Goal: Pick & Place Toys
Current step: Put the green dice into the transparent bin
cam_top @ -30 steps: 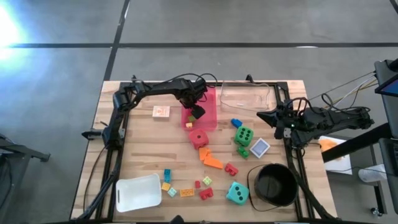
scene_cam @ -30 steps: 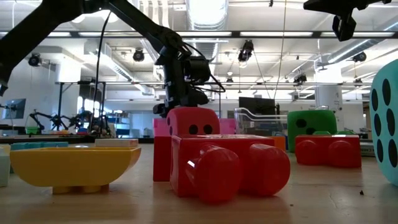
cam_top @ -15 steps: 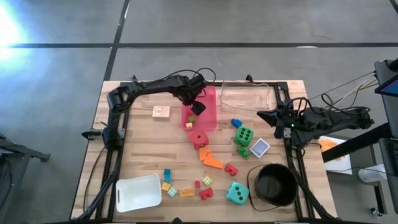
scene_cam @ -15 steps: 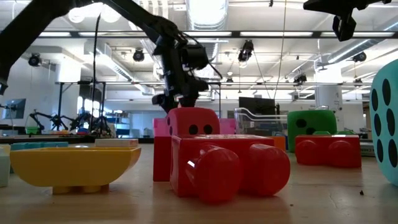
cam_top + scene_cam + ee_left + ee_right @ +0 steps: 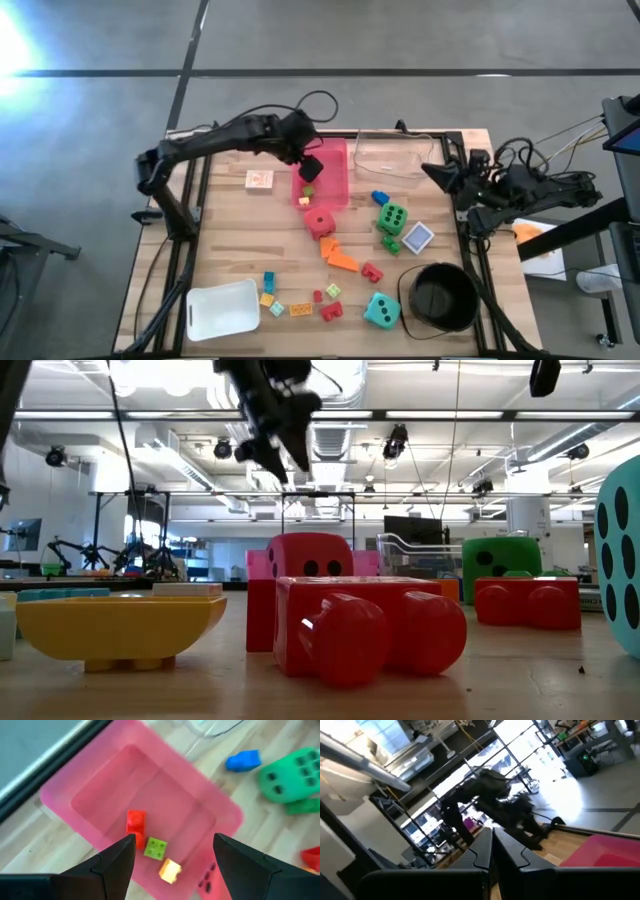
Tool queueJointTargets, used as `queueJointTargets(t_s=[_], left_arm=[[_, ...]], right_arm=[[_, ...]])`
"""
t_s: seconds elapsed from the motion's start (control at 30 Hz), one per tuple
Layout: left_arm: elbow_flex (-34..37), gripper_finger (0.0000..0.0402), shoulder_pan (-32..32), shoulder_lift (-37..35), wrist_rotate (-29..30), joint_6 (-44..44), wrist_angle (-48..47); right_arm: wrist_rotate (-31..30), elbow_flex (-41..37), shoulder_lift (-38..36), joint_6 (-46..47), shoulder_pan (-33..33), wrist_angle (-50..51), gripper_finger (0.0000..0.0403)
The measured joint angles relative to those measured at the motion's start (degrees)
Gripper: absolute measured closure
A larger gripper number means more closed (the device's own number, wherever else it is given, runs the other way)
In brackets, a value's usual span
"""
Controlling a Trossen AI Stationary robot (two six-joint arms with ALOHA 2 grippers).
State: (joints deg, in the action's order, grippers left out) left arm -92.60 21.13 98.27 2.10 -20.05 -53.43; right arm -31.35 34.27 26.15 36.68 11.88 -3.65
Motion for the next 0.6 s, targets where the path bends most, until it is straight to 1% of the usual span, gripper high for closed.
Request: queueJointTargets(t_s=[0.13, 0.23, 0.3, 0.4, 0.6], left_arm=[[0.02, 0.0130, -1.29, -4.04, 1.44, -0.11, -0.47], [0.02, 0.0130, -1.78, -6.67, 1.58, -0.29, -0.82], [0.02, 0.0130, -1.85, -8.24, 1.56, -1.29, -1.36], [0.02, 0.0130, -1.86, -10.53, 1.58, -3.41, -2.99], [0.04, 0.0130, -1.86, -13.57, 1.61, -3.96, -5.82]], right_arm=[[0.26, 0.61, 1.31, 2.20, -0.09, 0.57, 0.0394], [2.50, 2.28, 3.68, 1.28, -0.09, 3.58, 0.0392], [4.88, 4.21, 5.93, 1.11, -0.09, 7.06, 0.0380], [8.49, 7.80, 9.71, 1.84, -0.07, 13.41, 0.0342], [8.70, 15.44, 16.30, 2.06, -0.28, 28.94, 0.0232]])
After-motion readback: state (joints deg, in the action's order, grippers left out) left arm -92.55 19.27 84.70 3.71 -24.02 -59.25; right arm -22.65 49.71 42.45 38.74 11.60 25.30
